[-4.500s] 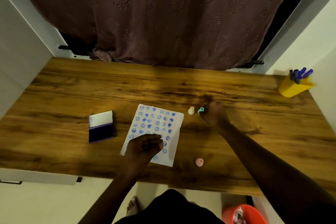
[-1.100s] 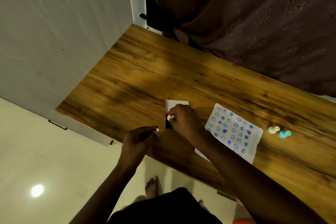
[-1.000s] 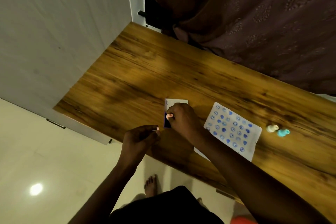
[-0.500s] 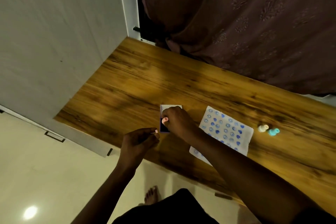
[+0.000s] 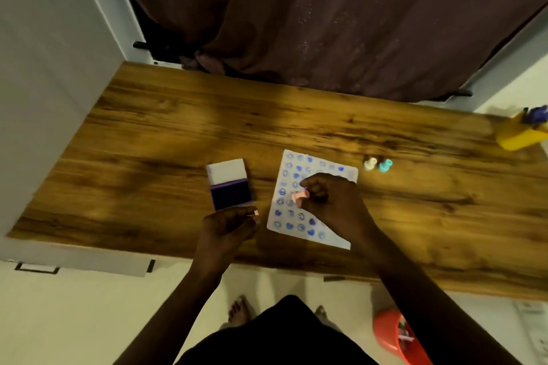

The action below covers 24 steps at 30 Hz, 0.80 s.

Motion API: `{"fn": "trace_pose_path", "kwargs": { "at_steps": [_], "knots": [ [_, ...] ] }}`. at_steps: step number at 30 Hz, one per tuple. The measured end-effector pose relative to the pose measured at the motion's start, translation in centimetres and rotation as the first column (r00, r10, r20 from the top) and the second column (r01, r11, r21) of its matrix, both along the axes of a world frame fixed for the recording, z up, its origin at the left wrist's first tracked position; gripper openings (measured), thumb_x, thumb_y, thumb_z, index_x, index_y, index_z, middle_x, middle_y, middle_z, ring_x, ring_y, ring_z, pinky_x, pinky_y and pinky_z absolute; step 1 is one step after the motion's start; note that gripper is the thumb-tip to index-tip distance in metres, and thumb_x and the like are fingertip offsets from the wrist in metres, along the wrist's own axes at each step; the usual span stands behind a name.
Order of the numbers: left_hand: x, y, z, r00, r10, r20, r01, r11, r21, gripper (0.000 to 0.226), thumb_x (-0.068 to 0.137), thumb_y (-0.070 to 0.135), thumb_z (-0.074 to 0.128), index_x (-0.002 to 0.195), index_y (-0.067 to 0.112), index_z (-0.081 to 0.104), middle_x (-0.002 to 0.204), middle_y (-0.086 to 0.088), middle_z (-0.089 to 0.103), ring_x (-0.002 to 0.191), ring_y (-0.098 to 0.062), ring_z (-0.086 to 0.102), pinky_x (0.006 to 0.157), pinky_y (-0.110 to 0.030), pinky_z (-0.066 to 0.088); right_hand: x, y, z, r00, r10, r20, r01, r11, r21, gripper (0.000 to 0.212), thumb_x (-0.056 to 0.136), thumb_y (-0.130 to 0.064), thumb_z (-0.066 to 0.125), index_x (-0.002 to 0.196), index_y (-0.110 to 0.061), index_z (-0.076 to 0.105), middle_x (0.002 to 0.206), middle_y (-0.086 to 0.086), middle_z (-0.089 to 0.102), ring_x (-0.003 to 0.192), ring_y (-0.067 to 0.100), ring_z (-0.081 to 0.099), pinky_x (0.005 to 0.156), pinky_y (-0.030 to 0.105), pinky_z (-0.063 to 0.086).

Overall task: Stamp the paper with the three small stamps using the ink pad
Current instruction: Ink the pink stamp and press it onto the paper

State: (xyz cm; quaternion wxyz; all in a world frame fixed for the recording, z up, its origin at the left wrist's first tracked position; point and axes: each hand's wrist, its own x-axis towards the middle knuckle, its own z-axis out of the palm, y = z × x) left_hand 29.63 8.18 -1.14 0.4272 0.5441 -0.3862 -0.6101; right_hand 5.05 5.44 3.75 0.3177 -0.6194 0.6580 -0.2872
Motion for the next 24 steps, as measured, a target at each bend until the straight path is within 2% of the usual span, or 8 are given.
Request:
{"fn": "trace_pose_path", "kwargs": {
  "at_steps": [4,7,10,14,17,20,24],
  "knots": [
    [-2.5,0.1,-0.1,0.997,-0.070,-0.022,0.071,0.996,0.052,0.016,0.084,0.009,0.083,0.096,0.020,0.083,0.091,-0.004,0.084,0.081,-0.022,0.081,0.068,-0.030,0.066,-4.0,3.5,-1.2,0.988,-0.092,-0.127,0.096,0.995,0.022,0.018,0.082,-0.033,0.085,0.089,-0.020,0.076,0.083,-0.011,0.077,0.075,-0.001,0.071,0.067,0.012,0.050],
    [-3.9,0.1,-0.4,0.994,-0.114,-0.003,0.114,0.991,0.073,0.020,0.083,0.011,0.085,0.101,0.018,0.083,0.092,-0.005,0.084,0.082,-0.021,0.082,0.070,-0.029,0.066,-5.3,5.4,-2.7,0.973,-0.119,-0.197,0.130,0.991,0.040,0.014,0.085,-0.030,0.081,0.089,-0.018,0.076,0.087,-0.005,0.079,0.079,0.009,0.074,0.069,0.025,0.056],
    [-4.9,0.1,-0.6,0.990,-0.140,0.023,0.137,0.985,0.105,0.019,0.080,0.014,0.087,0.098,0.021,0.083,0.096,-0.005,0.084,0.084,-0.023,0.082,0.072,-0.033,0.067,-5.6,6.7,-3.9,0.957,-0.096,-0.272,0.122,0.989,0.078,0.006,0.085,-0.023,0.080,0.090,-0.024,0.077,0.092,-0.007,0.079,0.081,0.007,0.075,0.069,0.014,0.052],
    [-5.4,0.1,-0.6,0.987,-0.158,0.013,0.155,0.980,0.125,0.018,0.079,0.017,0.088,0.095,0.025,0.083,0.101,-0.003,0.083,0.089,-0.024,0.081,0.071,-0.034,0.066,-5.4,7.3,-4.9,0.948,-0.090,-0.306,0.126,0.987,0.099,0.016,0.083,-0.019,0.079,0.098,-0.025,0.078,0.098,-0.005,0.078,0.081,0.007,0.071,0.074,0.022,0.058],
    [-5.4,0.1,-0.6,0.987,-0.160,0.014,0.157,0.979,0.129,0.018,0.079,0.017,0.088,0.095,0.025,0.083,0.102,0.001,0.083,0.093,-0.023,0.081,0.075,-0.039,0.067,-5.3,7.3,-5.2,0.941,-0.068,-0.333,0.117,0.985,0.130,0.020,0.085,-0.021,0.079,0.105,-0.025,0.076,0.106,-0.004,0.077,0.086,0.006,0.070,0.077,0.018,0.055],
    [-5.5,0.2,-0.5,0.984,-0.176,0.028,0.172,0.977,0.128,0.018,0.080,0.016,0.087,0.095,0.025,0.083,0.102,0.008,0.082,0.095,-0.022,0.080,0.077,-0.042,0.068,-5.2,7.3,-5.3,0.936,-0.052,-0.349,0.109,0.983,0.145,0.024,0.087,-0.023,0.078,0.111,-0.024,0.075,0.113,-0.003,0.076,0.095,0.010,0.073,0.084,0.022,0.058],
    [-5.5,0.3,-0.6,0.984,-0.172,0.037,0.166,0.978,0.126,0.018,0.081,0.016,0.086,0.096,0.025,0.082,0.105,0.001,0.081,0.097,-0.025,0.080,0.078,-0.044,0.067,-4.9,6.9,-5.3,0.931,-0.057,-0.360,0.116,0.983,0.144,0.023,0.090,-0.025,0.076,0.112,-0.023,0.075,0.116,-0.002,0.076,0.099,0.011,0.073,0.086,0.023,0.057]
  ]
}}
